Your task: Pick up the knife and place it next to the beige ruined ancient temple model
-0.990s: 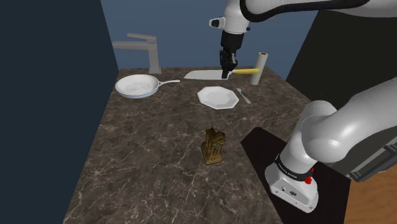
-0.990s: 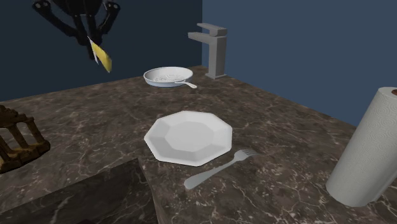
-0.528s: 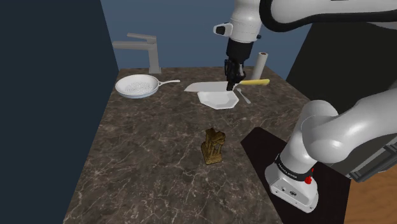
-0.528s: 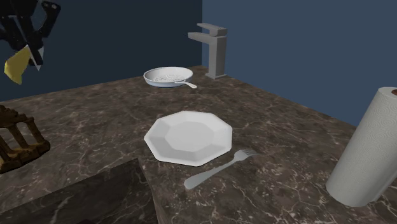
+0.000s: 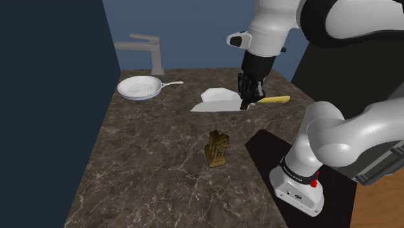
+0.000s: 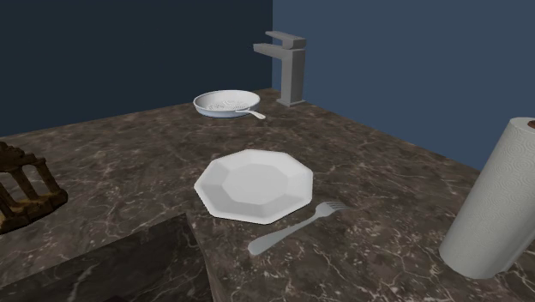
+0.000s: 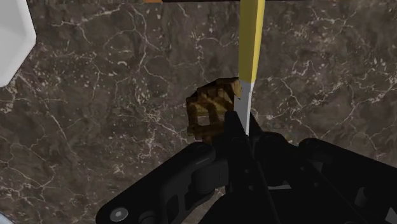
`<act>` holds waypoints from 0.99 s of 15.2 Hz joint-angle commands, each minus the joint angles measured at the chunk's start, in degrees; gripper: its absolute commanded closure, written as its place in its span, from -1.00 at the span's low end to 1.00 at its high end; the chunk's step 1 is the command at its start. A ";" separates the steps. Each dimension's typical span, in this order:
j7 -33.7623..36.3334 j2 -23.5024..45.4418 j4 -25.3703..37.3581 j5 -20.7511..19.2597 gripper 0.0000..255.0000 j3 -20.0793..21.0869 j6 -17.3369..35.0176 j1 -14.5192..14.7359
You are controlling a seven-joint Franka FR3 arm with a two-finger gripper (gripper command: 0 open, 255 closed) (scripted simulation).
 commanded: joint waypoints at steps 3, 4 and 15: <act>5.62 -2.86 -0.24 4.39 1.00 5.18 -2.15 2.65; 6.99 -3.38 -0.20 5.50 1.00 6.48 -2.54 3.29; 22.28 -4.02 4.55 17.54 1.00 21.46 -4.78 8.52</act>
